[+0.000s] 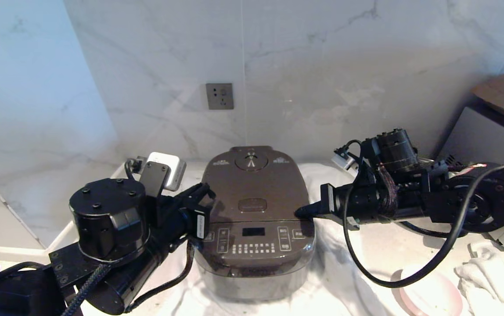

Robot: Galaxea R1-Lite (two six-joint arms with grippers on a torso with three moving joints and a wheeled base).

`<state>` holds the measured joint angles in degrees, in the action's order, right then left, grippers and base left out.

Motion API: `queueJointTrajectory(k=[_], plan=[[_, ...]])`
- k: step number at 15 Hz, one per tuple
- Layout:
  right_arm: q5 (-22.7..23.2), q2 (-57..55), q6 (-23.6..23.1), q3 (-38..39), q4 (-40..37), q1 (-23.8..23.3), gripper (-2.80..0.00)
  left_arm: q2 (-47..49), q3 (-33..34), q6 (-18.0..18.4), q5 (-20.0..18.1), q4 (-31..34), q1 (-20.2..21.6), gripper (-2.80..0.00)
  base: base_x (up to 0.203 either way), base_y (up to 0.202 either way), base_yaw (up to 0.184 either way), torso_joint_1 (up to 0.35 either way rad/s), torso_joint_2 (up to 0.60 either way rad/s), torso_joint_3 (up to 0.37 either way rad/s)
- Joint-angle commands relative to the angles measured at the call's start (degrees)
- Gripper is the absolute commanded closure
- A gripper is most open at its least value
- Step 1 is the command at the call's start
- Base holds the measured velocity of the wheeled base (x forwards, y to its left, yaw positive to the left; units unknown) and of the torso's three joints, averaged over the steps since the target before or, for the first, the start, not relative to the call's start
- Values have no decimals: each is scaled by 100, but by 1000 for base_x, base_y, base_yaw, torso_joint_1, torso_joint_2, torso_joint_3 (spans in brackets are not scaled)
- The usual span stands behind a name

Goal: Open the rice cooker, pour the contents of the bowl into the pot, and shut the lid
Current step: Close the rice cooker

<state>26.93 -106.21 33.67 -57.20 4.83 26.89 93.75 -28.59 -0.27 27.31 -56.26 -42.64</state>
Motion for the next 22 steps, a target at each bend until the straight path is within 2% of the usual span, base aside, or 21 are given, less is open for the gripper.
queueJointTrajectory(k=[1,3,6,11,19,22], plan=[[-28,-286,17,246,86,-10,0,30,38,-17,20,-34,-16,0,0,0,0,0,0,0],[-47,-405,17,448,458,-88,0,12,56,-26,11,-34,-7,0,0,0,0,0,0,0],[-47,-212,48,258,501,-245,0,29,38,-26,11,-42,-7,0,0,0,0,4,-9,-1],[-39,304,69,-556,-147,-273,0,30,21,-87,20,-34,-7,0,0,0,0,0,0,0],[-30,616,111,-609,-166,-150,0,-2,-15,-203,11,-43,-7,0,0,0,0,-1,11,5],[-52,979,148,-600,-331,25,0,-415,42,-365,12,-20,-5,0,0,0,0,0,0,0]])
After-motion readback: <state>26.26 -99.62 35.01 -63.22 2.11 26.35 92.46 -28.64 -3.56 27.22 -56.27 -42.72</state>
